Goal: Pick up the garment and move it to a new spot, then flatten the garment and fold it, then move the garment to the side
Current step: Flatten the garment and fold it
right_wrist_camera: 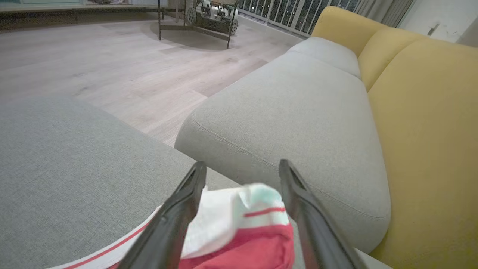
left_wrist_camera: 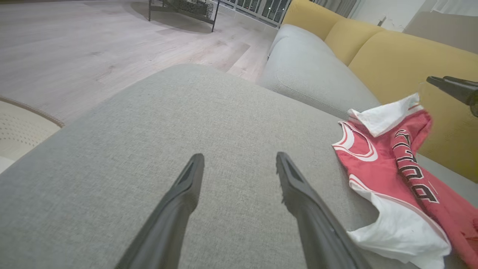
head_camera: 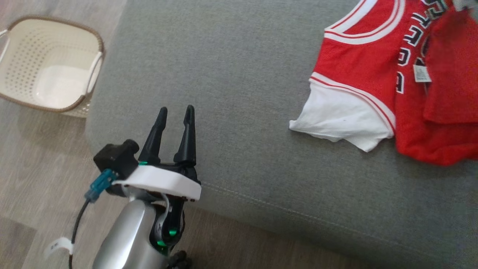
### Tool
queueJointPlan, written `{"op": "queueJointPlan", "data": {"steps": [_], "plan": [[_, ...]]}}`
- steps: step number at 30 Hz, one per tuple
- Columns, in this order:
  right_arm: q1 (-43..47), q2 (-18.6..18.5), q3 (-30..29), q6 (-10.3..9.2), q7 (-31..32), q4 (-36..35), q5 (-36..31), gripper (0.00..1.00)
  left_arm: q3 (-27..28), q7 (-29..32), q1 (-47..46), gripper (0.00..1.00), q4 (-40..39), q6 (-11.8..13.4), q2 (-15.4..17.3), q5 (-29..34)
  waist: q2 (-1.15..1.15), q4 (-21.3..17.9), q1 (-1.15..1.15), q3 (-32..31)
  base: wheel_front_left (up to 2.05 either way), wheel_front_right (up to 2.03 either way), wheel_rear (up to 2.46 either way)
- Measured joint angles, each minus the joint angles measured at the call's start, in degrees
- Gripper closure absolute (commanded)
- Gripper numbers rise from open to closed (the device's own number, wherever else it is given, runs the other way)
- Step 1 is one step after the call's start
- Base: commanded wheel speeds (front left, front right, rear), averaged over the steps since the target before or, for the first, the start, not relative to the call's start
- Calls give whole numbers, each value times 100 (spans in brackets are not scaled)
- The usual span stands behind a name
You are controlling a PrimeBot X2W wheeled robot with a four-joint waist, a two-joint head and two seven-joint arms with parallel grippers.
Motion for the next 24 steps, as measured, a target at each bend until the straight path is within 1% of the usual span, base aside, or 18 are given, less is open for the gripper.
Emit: {"op": "queueJointPlan", "data": {"steps": [2,3,6,7,8,11,15,17,20,24], "plan": [[35,47,-115,0,-121,29,-97,0,8,0,-40,0,1,-3,-2,5,0,-85,0,-37,0,0,0],[154,65,-276,0,-267,47,-126,0,41,0,-67,0,2,-8,-7,59,0,-177,0,-107,0,0,0],[443,175,-454,0,-481,84,-111,0,168,0,-65,0,10,-35,-7,174,0,-354,0,-240,0,0,0],[443,175,-454,0,-481,84,-111,0,168,0,-65,0,10,-35,-7,174,0,-354,0,-240,0,0,0],[548,250,-489,0,-543,89,-109,0,205,-1,-65,0,13,-37,-7,218,0,-425,0,-294,0,0,0],[865,493,-620,0,-687,62,75,0,272,0,-48,0,48,-41,-9,339,0,-646,0,-485,0,0,0],[1290,716,-620,0,-732,-133,358,0,399,-1,68,0,78,-44,-5,457,0,-992,0,-765,0,0,0],[1590,797,-597,0,-733,-420,541,0,428,0,154,0,99,-48,-8,486,0,-1167,0,-917,0,0,0],[2140,895,-485,0,-750,-1065,871,0,557,-1,299,0,120,-60,-5,515,0,-1432,0,-1136,0,0,0],[3211,980,-391,0,-756,-2141,1257,0,643,0,517,0,156,-58,-1,513,0,-1769,0,-1424,0,0,0]]}}
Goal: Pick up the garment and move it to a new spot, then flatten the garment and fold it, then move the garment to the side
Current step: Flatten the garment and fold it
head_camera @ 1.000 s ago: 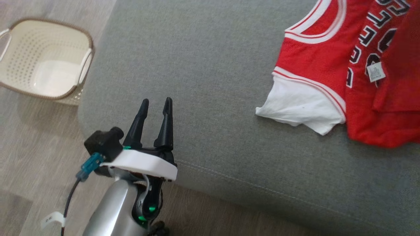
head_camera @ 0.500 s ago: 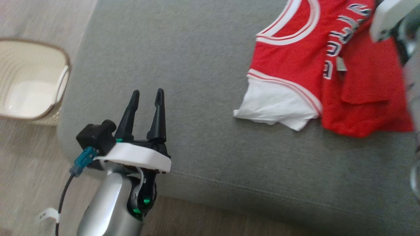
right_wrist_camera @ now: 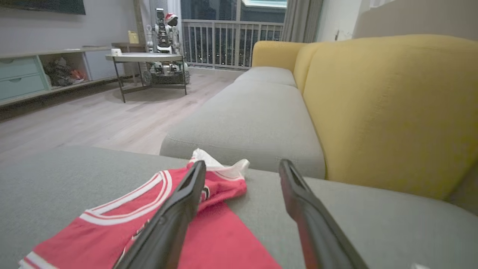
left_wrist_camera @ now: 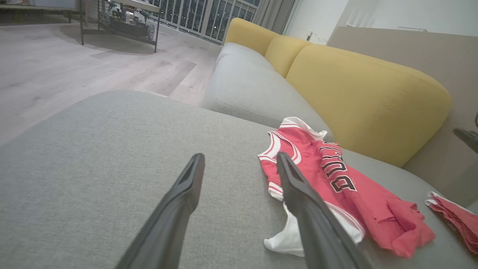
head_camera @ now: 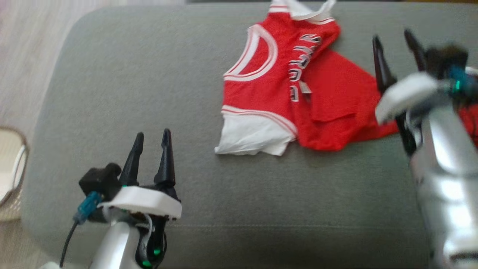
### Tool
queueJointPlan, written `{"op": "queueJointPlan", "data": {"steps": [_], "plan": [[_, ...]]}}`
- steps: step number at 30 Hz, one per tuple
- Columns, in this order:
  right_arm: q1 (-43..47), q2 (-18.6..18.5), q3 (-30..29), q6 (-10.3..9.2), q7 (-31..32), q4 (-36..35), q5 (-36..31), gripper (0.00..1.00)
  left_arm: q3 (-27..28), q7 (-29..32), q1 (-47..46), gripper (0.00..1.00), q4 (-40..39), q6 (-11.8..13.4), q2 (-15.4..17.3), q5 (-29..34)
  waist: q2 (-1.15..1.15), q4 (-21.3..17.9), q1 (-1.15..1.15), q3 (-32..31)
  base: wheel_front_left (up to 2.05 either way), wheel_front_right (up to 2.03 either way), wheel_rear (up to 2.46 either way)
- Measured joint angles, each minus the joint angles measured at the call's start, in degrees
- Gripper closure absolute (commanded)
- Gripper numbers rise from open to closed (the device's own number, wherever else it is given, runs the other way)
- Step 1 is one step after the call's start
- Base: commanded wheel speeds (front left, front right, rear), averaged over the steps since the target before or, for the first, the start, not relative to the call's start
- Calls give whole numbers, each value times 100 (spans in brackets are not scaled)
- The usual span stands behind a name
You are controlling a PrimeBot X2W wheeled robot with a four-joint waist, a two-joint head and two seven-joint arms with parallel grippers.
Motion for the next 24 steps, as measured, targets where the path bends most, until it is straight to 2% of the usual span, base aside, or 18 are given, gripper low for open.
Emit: {"op": "queueJointPlan", "data": {"steps": [8,11,15,24], "plan": [[2355,256,-423,0,0,-1916,448,0,44,0,247,0,145,16,3,8,0,-564,0,-336,0,0,0],[2640,359,-422,0,41,-2501,505,0,44,0,246,0,307,-91,4,-130,0,-753,0,-360,0,0,0],[2852,381,-282,0,159,-3118,510,0,-207,1,218,0,937,-280,9,129,0,-984,0,-367,0,0,0],[3364,419,-199,0,297,-3607,835,0,-471,86,-506,0,2331,-326,201,525,0,-1442,0,-237,0,0,0]]}}
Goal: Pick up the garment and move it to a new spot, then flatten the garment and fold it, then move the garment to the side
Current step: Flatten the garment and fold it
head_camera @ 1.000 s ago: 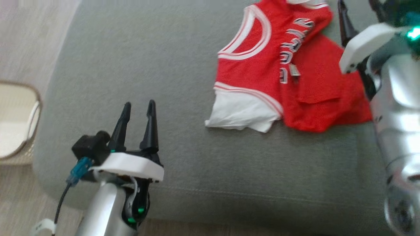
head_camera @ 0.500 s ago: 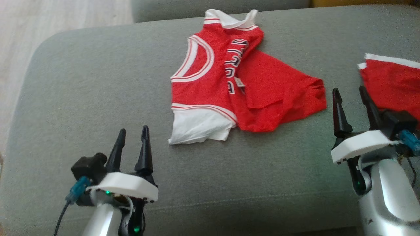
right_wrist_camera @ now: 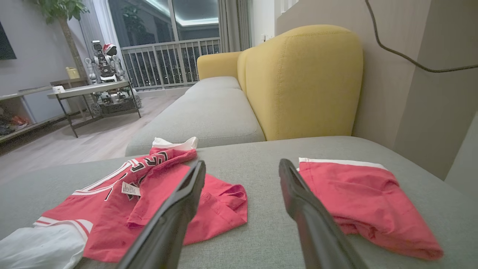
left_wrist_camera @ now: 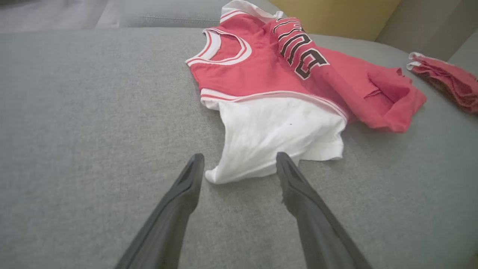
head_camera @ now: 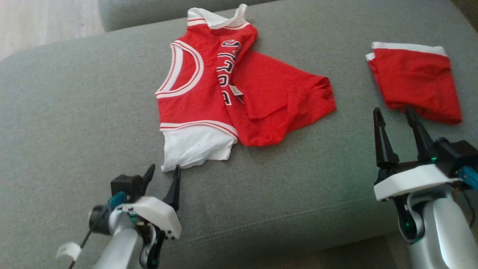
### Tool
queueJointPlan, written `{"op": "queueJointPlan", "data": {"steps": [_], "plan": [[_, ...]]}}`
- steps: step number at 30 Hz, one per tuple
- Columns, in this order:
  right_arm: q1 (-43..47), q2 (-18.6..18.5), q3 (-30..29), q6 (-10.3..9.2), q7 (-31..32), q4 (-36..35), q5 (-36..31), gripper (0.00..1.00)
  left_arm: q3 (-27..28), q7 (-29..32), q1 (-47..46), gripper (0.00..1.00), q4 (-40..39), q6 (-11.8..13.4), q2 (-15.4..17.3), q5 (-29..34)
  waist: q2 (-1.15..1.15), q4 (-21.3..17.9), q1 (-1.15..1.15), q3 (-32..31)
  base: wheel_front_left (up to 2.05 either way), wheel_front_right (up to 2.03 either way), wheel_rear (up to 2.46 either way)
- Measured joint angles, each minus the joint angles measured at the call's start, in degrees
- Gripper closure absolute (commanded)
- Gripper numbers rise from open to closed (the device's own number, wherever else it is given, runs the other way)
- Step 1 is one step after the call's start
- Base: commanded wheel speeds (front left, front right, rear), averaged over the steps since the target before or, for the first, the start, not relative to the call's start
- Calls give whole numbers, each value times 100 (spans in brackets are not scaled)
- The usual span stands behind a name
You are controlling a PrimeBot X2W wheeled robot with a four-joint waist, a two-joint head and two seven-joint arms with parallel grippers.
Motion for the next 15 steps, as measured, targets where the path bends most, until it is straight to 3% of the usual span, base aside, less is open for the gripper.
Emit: {"op": "queueJointPlan", "data": {"steps": [15], "plan": [[-5,11,-5,0,0,-132,68,0,-294,-3,-821,0,1244,-112,200,292,0,-242,0,222,0,0,0]]}}
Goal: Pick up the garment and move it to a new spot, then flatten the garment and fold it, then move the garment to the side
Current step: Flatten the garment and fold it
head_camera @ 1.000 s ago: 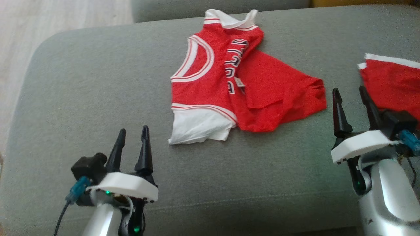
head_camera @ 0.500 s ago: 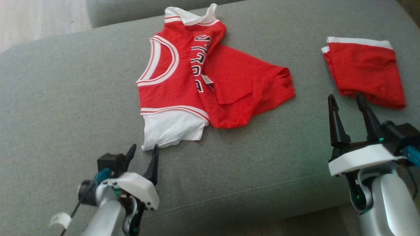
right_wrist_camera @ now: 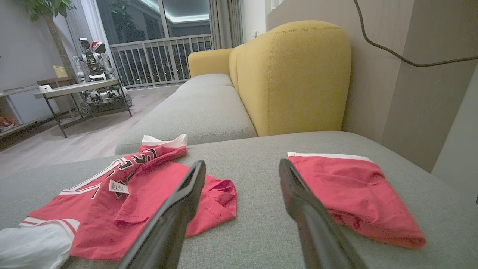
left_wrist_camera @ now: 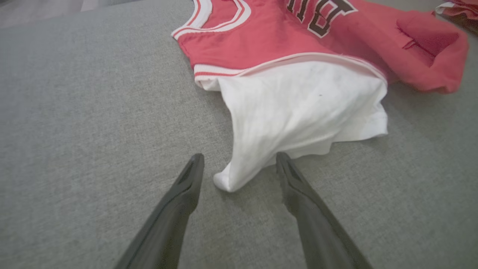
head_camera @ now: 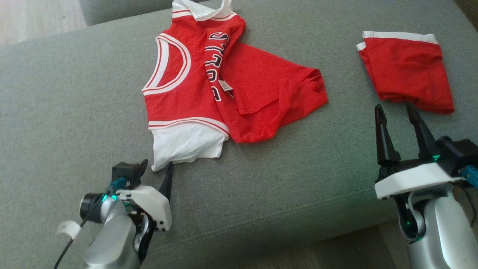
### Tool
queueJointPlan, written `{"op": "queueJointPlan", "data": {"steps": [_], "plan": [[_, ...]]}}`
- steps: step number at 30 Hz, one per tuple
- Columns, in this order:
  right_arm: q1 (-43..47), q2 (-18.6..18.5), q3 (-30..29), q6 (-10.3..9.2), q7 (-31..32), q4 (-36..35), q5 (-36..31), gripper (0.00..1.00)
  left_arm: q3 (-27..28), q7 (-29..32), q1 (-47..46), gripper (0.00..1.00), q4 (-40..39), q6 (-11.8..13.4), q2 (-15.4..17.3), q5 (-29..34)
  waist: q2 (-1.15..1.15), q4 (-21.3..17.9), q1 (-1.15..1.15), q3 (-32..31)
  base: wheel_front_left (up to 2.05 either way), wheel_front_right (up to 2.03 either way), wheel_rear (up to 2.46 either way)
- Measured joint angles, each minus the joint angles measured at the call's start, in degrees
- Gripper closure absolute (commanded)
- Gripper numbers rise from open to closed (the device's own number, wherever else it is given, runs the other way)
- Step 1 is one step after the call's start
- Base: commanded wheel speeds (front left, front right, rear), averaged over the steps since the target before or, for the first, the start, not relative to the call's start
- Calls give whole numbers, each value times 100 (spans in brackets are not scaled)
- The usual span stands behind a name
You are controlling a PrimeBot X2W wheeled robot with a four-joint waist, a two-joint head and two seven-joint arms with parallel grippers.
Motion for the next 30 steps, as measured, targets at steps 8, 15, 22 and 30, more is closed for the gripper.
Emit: {"op": "queueJointPlan", "data": {"steps": [8,15,22,30], "plan": [[-6,3,-34,0,-1,9,-1,0,-136,-7,-211,100,378,-311,-87,-93,0,70,0,41,0,0,0],[-23,4,-86,0,119,319,-62,0,26,-48,-181,100,-190,-448,-168,-761,0,311,0,-58,0,0,0],[-353,7,-297,-1,402,878,-153,0,-97,-38,305,100,-1327,-453,-220,-1740,0,700,0,-134,0,0,0],[-1255,7,-500,0,756,2340,126,0,-408,213,676,100,-2240,-453,-124,-1995,0,1205,0,-33,0,0,0]]}}
